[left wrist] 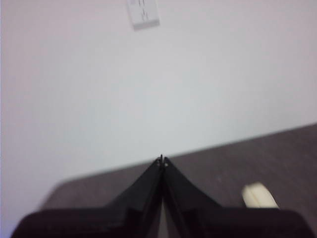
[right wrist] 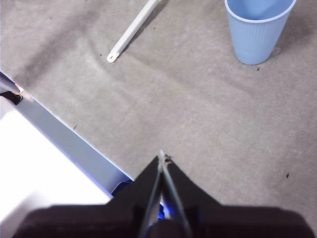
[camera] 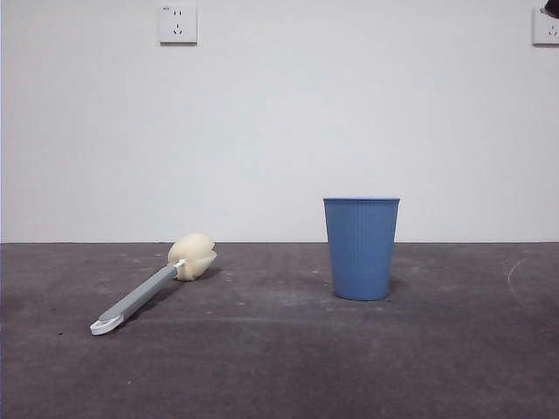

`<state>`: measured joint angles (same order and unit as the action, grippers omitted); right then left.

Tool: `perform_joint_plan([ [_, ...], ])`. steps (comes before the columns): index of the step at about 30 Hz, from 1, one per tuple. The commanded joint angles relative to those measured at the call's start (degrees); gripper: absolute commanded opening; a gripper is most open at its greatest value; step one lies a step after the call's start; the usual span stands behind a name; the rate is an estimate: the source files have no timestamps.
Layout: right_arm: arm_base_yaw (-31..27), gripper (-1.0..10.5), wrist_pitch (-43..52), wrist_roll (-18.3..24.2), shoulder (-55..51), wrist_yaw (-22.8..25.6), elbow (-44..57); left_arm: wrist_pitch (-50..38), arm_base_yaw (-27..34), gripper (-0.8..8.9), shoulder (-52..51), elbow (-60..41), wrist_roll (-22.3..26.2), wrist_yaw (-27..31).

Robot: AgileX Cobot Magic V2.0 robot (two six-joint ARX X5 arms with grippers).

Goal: Pick up the cup brush,pick up the cup,insert the brush into the cup,clean the cup,put the cup brush back,put the cup back to the fixed position on the table

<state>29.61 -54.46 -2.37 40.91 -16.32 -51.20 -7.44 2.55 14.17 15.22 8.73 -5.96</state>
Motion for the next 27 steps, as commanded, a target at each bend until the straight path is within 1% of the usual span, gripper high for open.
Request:
perform_joint_plan([
  [1, 0.1, 0.0, 0.1, -0.5, -0.1, 0.2, 0.1, -1.4, 0.2, -0.04, -2.4, -5.5, -3.1, 0.0],
  [5, 0.1, 0.0, 0.1, -0.5, -0.1, 0.2, 0.1, -1.3, 0.2, -0.04, -6.0, -11.0, -4.6, 0.3],
  [9, 0.1, 0.0, 0.1, -0.5, -0.1, 0.2, 0.1, -0.5, 0.2, -0.04, -9.3, -15.1, -7.0, 2.1],
  [13, 0.1, 0.0, 0.1, -0.5, -0.1, 0.2, 0.1, 6.5, 0.2, -0.04, -11.6, -15.1, -7.3, 4.3],
  [18, 0.1, 0.0, 0.1, -0.5, -0.1, 0.2, 0.1, 18.3, 0.2, -0.03, -14.0, -15.1, -7.5, 4.4],
  [21, 0.1, 0.0, 0.0, -0.5, -0.1, 0.2, 0.1, 18.4, 0.2, -0.03, -14.0, -15.1, -7.8, 4.0],
  [27, 0.1, 0.0, -0.1, -0.5, -0.1, 0.2, 0.1, 17.9, 0.1, -0.03, -14.0, -15.1, -10.8, 3.8],
])
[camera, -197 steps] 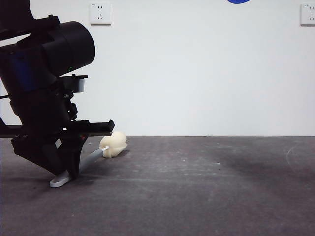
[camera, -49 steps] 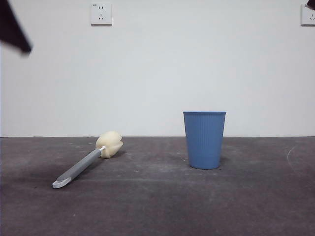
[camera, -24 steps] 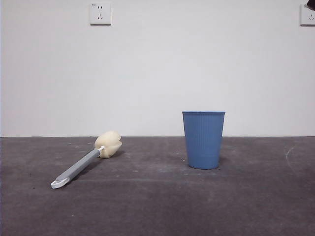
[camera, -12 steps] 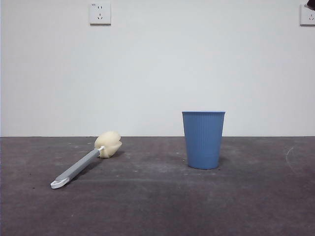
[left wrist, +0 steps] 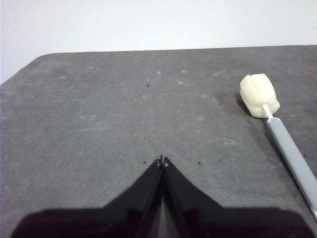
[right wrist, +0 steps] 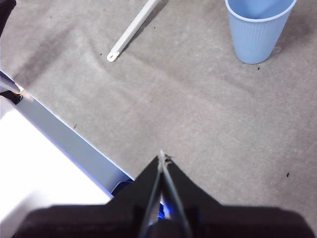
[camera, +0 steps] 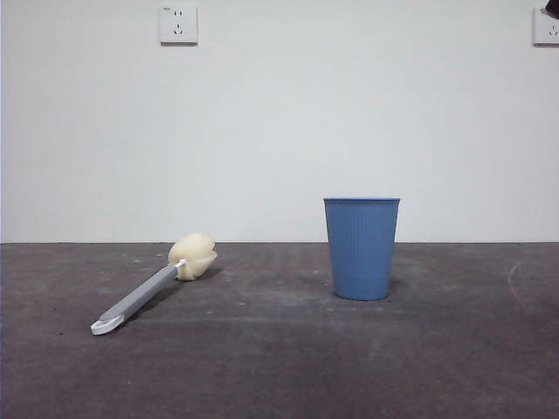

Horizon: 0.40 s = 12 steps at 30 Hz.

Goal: Pick up the cup brush,pick up the cup,insert the brush into the cup,clean the cup,put the cup brush back,put the cup back to the fixed position on the table

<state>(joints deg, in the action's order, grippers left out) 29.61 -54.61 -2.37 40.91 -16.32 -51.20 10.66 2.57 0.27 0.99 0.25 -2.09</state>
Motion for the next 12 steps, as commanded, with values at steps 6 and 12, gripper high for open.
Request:
perform_joint_plan([
  [6, 0.1, 0.0, 0.1, -0.5, -0.1, 0.2, 0.1, -0.5, 0.0, -0.03, -0.1, -0.9, -2.2, 0.5],
  [12, 0.1, 0.0, 0.1, -0.5, -0.1, 0.2, 0.1, -0.5, 0.0, -0.04, -0.1, -0.9, -2.2, 0.5],
])
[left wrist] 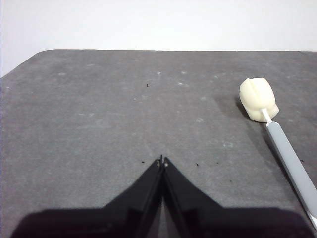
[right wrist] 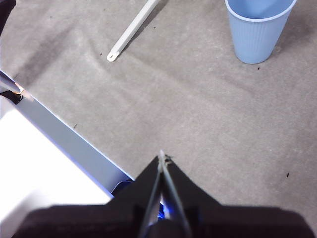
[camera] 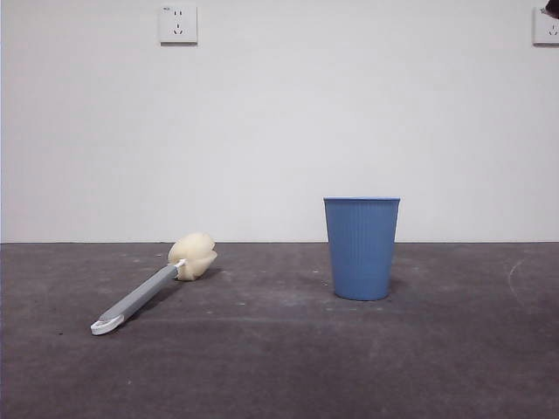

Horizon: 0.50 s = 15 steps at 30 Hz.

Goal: Pick up the cup brush,pick up the cup,insert the brush into the cup,clean the cup,put the cup brush back,put the cup back to the fixed position on the table

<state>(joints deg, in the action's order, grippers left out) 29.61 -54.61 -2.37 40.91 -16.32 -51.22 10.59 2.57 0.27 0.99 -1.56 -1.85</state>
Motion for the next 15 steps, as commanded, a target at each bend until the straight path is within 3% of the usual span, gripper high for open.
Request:
perform_joint_plan([
  [1, 0.1, 0.0, 0.1, -0.5, -0.1, 0.2, 0.1, -0.4, 0.0, -0.03, -0.1, -0.9, -0.4, 0.3],
  [12, 0.0, 0.0, 0.1, -0.4, -0.4, 0.2, 0.1, -0.4, 0.0, -0.03, -0.1, -0.9, -0.4, 0.3],
  [15, -0.6, 0.0, 4.5, 5.9, -2.5, 3.5, 0.1, -0.4, 0.0, -0.04, -0.1, -0.9, -0.4, 0.3],
])
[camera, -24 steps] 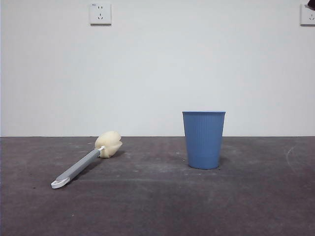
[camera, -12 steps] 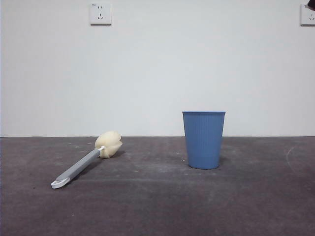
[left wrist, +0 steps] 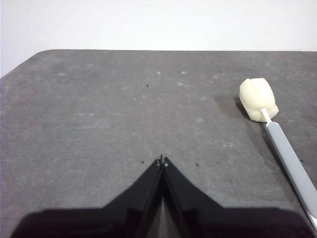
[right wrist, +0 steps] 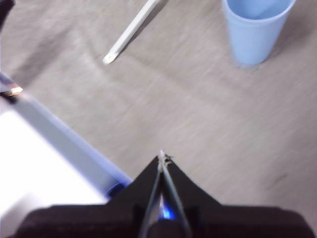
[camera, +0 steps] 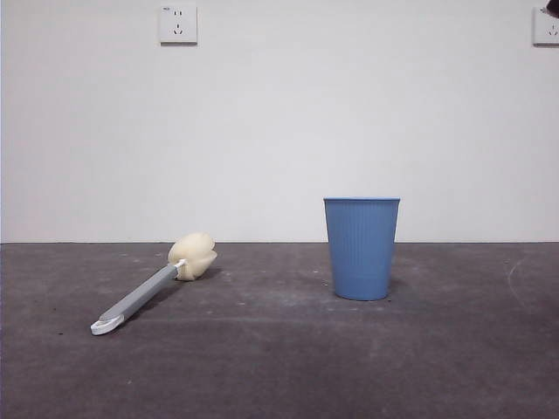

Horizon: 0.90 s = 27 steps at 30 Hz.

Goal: Pick up the cup brush,pick up the cup,insert the brush into the cup,clean the cup,put the cup brush back,put the cup back to the fixed position on the table

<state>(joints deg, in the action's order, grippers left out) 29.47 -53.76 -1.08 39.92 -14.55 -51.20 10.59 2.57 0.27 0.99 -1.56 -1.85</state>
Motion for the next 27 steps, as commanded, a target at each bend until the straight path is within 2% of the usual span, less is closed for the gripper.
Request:
perform_joint_plan([
  [1, -1.0, 0.0, 6.8, 5.9, -2.4, 3.0, 0.2, -0.4, 0.0, -0.03, -0.1, -0.9, -0.4, 0.3],
  [3, -2.2, 0.0, 12.7, 8.3, -4.6, 3.9, 0.2, -0.4, 0.0, -0.03, -0.1, -0.9, -0.4, 0.3],
  [6, -4.3, 0.0, 19.8, 8.9, -7.9, 5.9, 0.2, -0.4, 0.0, -0.03, -0.1, -0.9, -0.4, 0.3],
  [10, -7.8, 0.0, 24.4, 11.1, -11.8, 12.1, 0.6, -0.4, 0.0, -0.04, -0.1, -0.9, -0.3, 0.3],
  [15, -12.4, 0.0, 27.2, 13.2, -16.0, 12.1, 2.9, -0.4, 0.0, -0.03, -0.1, -0.9, -0.4, 0.3],
  [21, -17.6, 0.0, 38.8, 13.3, -23.6, 12.0, 15.6, -0.4, 0.0, -0.03, -0.1, -0.9, -0.4, 0.3],
  [27, -21.9, 0.0, 50.2, 10.3, -31.2, 12.2, 32.2, -0.4, 0.0, -0.03, -0.1, -0.9, -0.4, 0.3],
])
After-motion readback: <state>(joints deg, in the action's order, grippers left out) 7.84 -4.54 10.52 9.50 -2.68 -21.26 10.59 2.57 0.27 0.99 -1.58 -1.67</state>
